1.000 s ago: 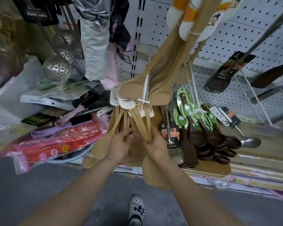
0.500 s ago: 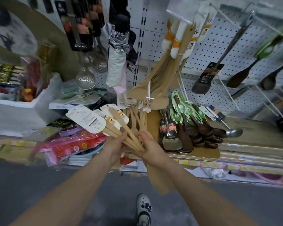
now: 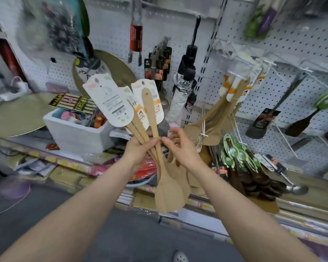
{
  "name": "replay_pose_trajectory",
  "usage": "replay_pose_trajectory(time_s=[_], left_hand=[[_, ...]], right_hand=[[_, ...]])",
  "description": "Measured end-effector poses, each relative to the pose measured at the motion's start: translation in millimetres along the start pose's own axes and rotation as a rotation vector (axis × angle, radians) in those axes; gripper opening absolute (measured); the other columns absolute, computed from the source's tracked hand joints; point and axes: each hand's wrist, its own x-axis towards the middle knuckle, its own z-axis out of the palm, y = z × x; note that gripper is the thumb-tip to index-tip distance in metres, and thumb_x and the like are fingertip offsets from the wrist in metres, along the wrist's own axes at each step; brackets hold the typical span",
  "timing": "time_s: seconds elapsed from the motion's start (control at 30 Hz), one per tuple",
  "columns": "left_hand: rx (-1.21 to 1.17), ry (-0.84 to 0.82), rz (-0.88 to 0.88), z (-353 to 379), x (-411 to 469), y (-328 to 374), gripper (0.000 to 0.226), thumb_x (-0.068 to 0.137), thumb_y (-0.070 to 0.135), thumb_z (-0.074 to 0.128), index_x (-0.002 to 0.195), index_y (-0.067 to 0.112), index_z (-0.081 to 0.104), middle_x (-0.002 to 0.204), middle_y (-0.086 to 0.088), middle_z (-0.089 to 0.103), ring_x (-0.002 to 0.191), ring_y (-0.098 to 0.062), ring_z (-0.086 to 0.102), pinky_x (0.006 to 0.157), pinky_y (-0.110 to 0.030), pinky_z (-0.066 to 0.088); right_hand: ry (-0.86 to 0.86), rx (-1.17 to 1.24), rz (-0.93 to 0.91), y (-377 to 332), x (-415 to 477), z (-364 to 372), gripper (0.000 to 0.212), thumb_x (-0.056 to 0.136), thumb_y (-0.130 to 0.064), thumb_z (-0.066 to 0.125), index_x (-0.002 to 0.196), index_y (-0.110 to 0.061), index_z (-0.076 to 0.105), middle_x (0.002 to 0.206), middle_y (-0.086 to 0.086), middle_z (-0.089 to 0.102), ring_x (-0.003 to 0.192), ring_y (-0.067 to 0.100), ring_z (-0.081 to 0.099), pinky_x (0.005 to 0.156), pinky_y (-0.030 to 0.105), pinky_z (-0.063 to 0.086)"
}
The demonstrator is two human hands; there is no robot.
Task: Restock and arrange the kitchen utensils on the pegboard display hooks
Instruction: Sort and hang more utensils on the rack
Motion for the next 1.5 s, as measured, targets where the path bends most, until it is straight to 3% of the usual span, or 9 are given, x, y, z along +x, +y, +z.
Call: replay_pose_trajectory(time_s=[0.1,0.27,0.47,0.63,0.77,0.9,1.13,1.33,1.5], left_hand=[[0.14,-0.094,0.076,-2.9,-11.9,24.4,0.017,0.088,0.002,0.064,0.096,0.016,0.067,0.089,-0.006,0.074,0.09,-0.025,0.07,0.083,-0.043,0.055],[0.268,-0.215,0.147,8.5,-18.9,52.7,0.014,0.092,0.004,0.06,0.097,0.016,0.064,0.096,-0.013,0.073,0.094,-0.028,0.069,0.089,-0.045,0.055],[0.332,-0.243,0.244,42.5,-11.0,76.7,0.021,0.1,0.018,0.046,0.095,0.032,0.062,0.087,0.007,0.072,0.089,-0.019,0.068,0.086,-0.042,0.051],[0.273,-0.233,0.296,65.1,5.8,70.9,0.011,0.103,0.015,0.039,0.099,0.014,0.049,0.08,-0.001,0.065,0.081,-0.022,0.067,0.082,-0.042,0.054],[0.241,-0.225,0.321,89.2,13.5,69.0,0.01,0.102,0.011,0.039,0.104,0.015,0.048,0.082,-0.003,0.063,0.078,-0.016,0.064,0.074,-0.027,0.053],[0.28,-0.228,0.381,107.3,15.8,68.2,0.012,0.103,0.01,0.038,0.106,0.009,0.049,0.084,-0.006,0.064,0.076,-0.008,0.064,0.075,-0.023,0.052],[0.3,-0.256,0.346,117.6,26.8,52.9,0.018,0.103,0.011,0.038,0.113,0.0,0.048,0.089,-0.006,0.066,0.083,-0.014,0.066,0.082,-0.027,0.053],[0.278,-0.238,0.311,121.9,31.8,43.1,0.017,0.103,0.009,0.036,0.114,0.003,0.047,0.092,-0.01,0.066,0.082,-0.014,0.066,0.077,-0.024,0.053],[0.26,-0.217,0.291,124.6,38.9,36.8,0.014,0.103,0.009,0.036,0.108,0.01,0.048,0.091,-0.01,0.066,0.081,-0.015,0.066,0.078,-0.029,0.053]], right_hand=[[0.055,0.159,-0.037,-37.8,15.4,-12.7,0.048,0.092,-0.04,0.065,0.133,-0.019,0.051,0.119,-0.001,0.062,0.1,0.011,0.062,0.081,0.022,0.051],[0.116,0.545,-0.005,-78.8,22.8,-33.1,0.016,0.091,-0.026,0.069,0.106,-0.021,0.067,0.107,0.001,0.074,0.099,0.019,0.07,0.086,0.04,0.057],[0.244,0.579,0.001,-83.3,20.6,-74.0,0.01,0.095,-0.033,0.063,0.095,-0.025,0.069,0.087,0.0,0.069,0.071,0.015,0.056,0.059,0.029,0.043],[0.318,0.64,0.085,-55.0,10.8,-109.7,0.015,0.095,-0.034,0.062,0.094,-0.02,0.065,0.084,0.006,0.065,0.061,0.016,0.055,0.045,0.026,0.041],[0.413,0.709,0.124,-32.1,0.7,-141.3,0.02,0.095,-0.028,0.062,0.108,-0.013,0.064,0.103,0.01,0.07,0.079,0.021,0.069,0.054,0.03,0.056],[0.519,0.698,0.18,-6.1,-9.6,-162.8,0.026,0.093,-0.035,0.064,0.105,-0.012,0.067,0.101,0.009,0.073,0.083,0.024,0.07,0.056,0.032,0.056],[0.57,0.641,0.294,13.7,4.2,-191.4,0.03,0.095,-0.038,0.062,0.109,-0.013,0.067,0.094,0.004,0.068,0.079,0.021,0.064,0.073,0.048,0.058],[0.5,0.612,0.298,9.9,29.0,-202.8,0.026,0.097,-0.036,0.059,0.111,-0.015,0.064,0.09,0.001,0.067,0.074,0.019,0.063,0.066,0.04,0.055],[0.473,0.601,0.316,8.5,48.0,-212.1,0.014,0.098,-0.036,0.058,0.091,-0.024,0.059,0.085,-0.001,0.065,0.073,0.02,0.062,0.057,0.034,0.049]])
